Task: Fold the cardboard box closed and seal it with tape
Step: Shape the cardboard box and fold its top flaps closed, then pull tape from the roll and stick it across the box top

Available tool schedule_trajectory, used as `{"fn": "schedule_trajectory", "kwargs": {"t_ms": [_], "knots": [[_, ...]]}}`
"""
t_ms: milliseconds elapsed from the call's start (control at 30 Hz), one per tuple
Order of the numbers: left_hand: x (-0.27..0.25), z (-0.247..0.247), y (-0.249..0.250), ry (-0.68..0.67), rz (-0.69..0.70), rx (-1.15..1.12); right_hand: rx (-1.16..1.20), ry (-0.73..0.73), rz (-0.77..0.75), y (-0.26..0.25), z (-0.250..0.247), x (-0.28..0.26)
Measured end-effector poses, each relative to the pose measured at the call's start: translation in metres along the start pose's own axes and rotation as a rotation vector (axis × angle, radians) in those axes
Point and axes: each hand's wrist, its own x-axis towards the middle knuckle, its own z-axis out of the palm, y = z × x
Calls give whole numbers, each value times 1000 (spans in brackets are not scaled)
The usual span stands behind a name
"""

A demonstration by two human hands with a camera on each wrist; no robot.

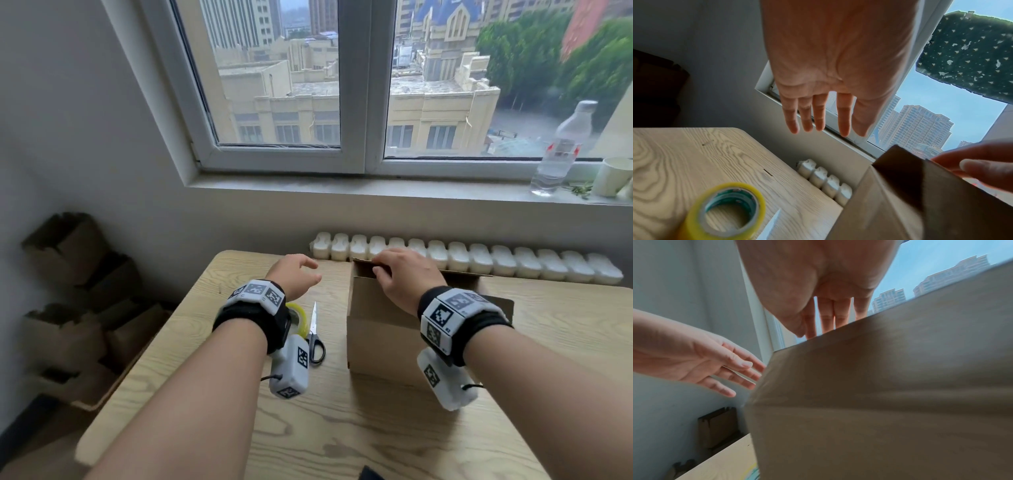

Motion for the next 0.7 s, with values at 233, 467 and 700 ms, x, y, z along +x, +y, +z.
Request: {"fn": "schedule_trajectory", "kwargs": {"t_ms": [233,467,700], "knots": [[3,-39,-61,-31,-84,-20,17,-32,-81,-63,31,30],[20,-67,-135,-61,-158,-56,74,-141,-76,-122,89,64],[49,-54,-188,-127,-186,-76,64,-248,57,-131,156,81]]}}
